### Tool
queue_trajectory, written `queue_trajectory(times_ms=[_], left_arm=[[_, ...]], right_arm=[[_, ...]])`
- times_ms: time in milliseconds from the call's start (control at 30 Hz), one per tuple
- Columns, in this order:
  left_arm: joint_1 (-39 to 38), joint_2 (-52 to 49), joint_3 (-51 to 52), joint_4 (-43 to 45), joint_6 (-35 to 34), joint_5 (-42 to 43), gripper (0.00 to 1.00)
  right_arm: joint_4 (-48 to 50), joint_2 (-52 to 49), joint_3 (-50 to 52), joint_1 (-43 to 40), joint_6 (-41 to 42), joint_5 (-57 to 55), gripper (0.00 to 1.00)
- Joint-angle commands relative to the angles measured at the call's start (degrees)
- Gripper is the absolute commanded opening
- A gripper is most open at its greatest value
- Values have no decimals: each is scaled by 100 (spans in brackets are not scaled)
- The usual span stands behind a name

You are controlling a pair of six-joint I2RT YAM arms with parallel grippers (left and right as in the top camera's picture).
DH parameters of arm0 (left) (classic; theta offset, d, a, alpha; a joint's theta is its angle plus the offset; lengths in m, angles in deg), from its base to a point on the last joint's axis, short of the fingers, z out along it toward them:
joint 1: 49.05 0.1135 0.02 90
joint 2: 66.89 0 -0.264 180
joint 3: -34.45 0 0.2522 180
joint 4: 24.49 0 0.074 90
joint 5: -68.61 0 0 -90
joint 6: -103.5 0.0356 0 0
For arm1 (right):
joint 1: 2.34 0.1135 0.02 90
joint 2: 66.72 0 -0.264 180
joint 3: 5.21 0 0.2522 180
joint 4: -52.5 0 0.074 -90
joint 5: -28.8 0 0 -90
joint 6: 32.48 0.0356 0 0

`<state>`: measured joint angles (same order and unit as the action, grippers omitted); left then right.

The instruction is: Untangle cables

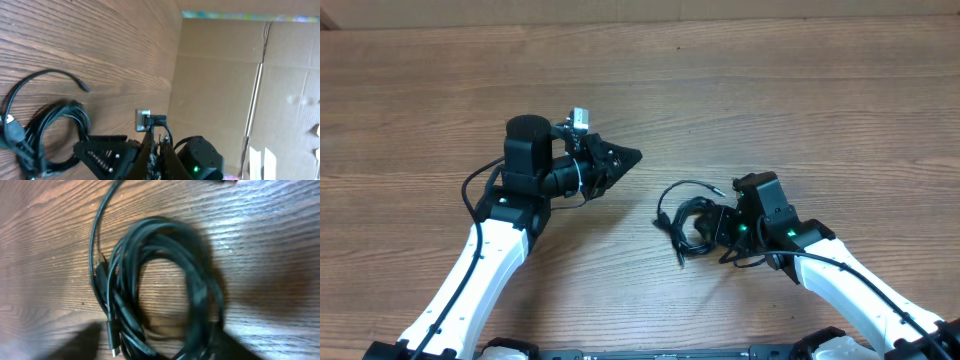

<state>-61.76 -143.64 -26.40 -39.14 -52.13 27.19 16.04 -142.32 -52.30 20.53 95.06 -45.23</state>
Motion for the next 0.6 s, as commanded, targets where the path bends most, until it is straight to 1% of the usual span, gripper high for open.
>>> queue_trajectory(times_ms=[0,100,167,267,333,400,467,533,567], left_arm=[[28,68,-74,-188,743,195,9],[26,68,-74,-664,1360,-20,9],[22,68,-74,-1069,1670,-413,9],[-24,68,-74,-1685,1766,-1261,9],[-92,68,-74,-1967,1853,-1602,10],[-229,68,-74,-2133,2085,-1862,13],[-448,61,-74,-2277,2273,-2306,16],[-739,33,-74,-2450,2280,-2817,22],[-872,15,-74,-2487,2280,-2966,26]], right_arm=[[2,55,-72,0,-2,-133,100],[-44,55,-72,0,-2,-2,100],[-212,55,-72,0,59,697,100],[-243,55,-72,0,59,960,100],[-214,55,-72,0,59,962,100],[-160,55,-72,0,59,960,100],[-164,55,-72,-2,57,957,100],[-164,55,-72,-2,57,957,100],[-164,55,-72,0,57,960,100]])
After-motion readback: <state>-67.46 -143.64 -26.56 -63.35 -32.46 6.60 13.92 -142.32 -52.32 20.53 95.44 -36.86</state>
